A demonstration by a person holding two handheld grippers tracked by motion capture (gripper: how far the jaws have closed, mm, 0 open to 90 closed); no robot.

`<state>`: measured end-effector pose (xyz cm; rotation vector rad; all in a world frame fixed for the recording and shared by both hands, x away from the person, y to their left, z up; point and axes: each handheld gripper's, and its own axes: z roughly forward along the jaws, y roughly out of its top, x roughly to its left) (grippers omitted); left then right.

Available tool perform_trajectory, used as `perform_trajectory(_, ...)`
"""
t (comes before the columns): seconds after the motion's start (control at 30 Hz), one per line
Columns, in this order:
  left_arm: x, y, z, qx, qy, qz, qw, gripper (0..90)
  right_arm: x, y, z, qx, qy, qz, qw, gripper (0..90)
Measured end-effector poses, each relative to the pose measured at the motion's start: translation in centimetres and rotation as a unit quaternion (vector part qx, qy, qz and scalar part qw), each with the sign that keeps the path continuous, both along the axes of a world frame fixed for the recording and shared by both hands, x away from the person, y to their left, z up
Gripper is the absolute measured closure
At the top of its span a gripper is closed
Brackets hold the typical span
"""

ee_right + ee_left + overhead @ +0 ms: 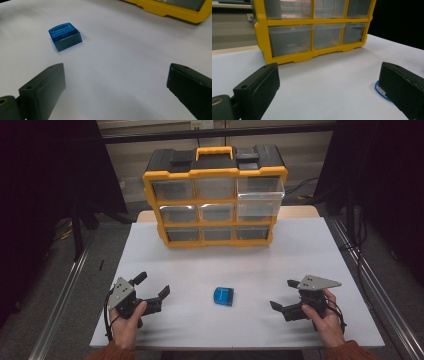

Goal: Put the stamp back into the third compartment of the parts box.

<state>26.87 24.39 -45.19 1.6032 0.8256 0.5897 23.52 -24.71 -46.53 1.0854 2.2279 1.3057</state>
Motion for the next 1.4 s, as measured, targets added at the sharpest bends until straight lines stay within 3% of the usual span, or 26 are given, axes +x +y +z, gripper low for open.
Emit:
perform_trajectory(0.1,0.0,-0.2,0.0,-0.001,0.001,-0.001,1.0000,3.8,0.3,0.9,0.0,0.001,-0.006,0.009,0.9999,1.8)
perform_trajectory(0.2,0.1,0.0,-0.1,0.012,0.003,-0.002,0.9999,3.8,0.5,1.7,0.0,0.001,-0.001,0.019,0.9998,1.8)
perform_trajectory(0.4,0.2,-0.2,-0.1,0.005,0.004,-0.002,1.0000,3.8,0.8,2.9,0.4,-0.005,-0.006,0.025,0.9997,2.1)
perform_trajectory(0.7,0.2,-0.2,-0.1,0.005,0.003,-0.004,1.0000,3.8,1.4,5.0,0.7,-0.011,0.016,0.063,0.9978,2.8)
perform_trajectory(0.8,0.2,-0.2,-0.1,0.005,0.001,-0.003,1.0000,3.8,2.1,6.2,0.9,-0.018,0.033,0.090,0.9952,3.1)
perform_trajectory(0.9,0.2,-0.2,-0.1,0.004,0.000,-0.005,1.0000,3.8,2.6,6.9,1.1,-0.023,0.030,0.094,0.9948,2.9)
perform_trajectory(1.0,0.2,-0.2,-0.1,0.004,0.000,-0.006,1.0000,3.8,3.1,7.6,1.5,-0.030,0.053,0.105,0.9927,3.3)
perform_trajectory(1.1,0.2,-0.2,-0.1,0.006,0.000,-0.006,1.0000,3.8,3.3,8.1,1.6,-0.039,0.059,0.111,0.9913,3.3)
perform_trajectory(1.13,0.2,-0.1,-0.1,0.006,0.001,-0.006,1.0000,3.8,3.6,8.5,1.8,-0.039,0.083,0.127,0.9876,3.5)
perform_trajectory(1.4,0.3,-0.2,-0.1,0.007,0.003,-0.004,1.0000,3.8,4.9,10.6,2.3,-0.063,0.106,0.149,0.9812,2.8)
